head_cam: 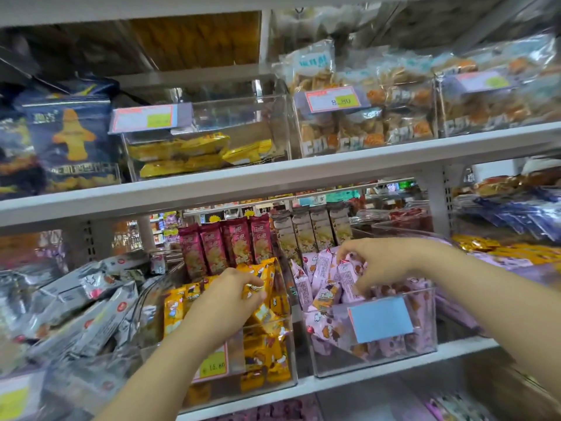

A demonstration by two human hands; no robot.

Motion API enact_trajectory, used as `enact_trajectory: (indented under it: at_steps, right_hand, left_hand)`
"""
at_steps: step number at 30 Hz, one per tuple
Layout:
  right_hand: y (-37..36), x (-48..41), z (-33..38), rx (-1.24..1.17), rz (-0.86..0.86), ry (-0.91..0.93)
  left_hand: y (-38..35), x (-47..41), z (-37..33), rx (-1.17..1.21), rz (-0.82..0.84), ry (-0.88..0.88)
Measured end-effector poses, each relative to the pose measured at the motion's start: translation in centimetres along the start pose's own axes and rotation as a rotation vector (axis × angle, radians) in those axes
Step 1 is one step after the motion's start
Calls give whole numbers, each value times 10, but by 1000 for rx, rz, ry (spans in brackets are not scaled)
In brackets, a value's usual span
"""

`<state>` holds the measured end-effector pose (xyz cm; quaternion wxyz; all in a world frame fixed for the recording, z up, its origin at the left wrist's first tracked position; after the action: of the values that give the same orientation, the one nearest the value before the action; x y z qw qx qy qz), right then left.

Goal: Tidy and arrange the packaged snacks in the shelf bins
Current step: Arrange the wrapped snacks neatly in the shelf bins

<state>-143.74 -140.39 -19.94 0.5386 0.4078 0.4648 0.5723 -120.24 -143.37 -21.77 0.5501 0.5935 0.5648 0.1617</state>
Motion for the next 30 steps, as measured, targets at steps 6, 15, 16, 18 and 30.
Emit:
enact_trajectory:
  at_steps: [6, 15, 16, 18, 30]
  right_hand:
    - [4, 10, 0, -65, 14, -44]
    - [40, 44, 27, 24, -437, 114]
    - [48, 51, 32, 23, -503, 141]
    - [58, 66, 45, 16, -600, 208]
    - [-26, 131, 89, -321, -605, 423]
  left_hand:
    - [-2, 7, -9, -8, 30, -12]
    - [16, 19, -27, 41, -74, -123]
    - [19, 21, -32, 56, -98, -149]
    - [25, 27, -43, 90, -141, -212]
    - [-16, 103, -39, 412, -80, -418]
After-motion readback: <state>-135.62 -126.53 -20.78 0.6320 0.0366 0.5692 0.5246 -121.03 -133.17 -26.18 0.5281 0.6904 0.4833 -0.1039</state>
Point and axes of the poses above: each hand's wrist, its own x-axis away from the middle knuckle, its own y-axis out of the back of the hand, z = x × y, the point moved 6 cm from there along -x, towards the middle knuckle, and after that the axes turned 5 degrees about x, right-handed, at the moved point
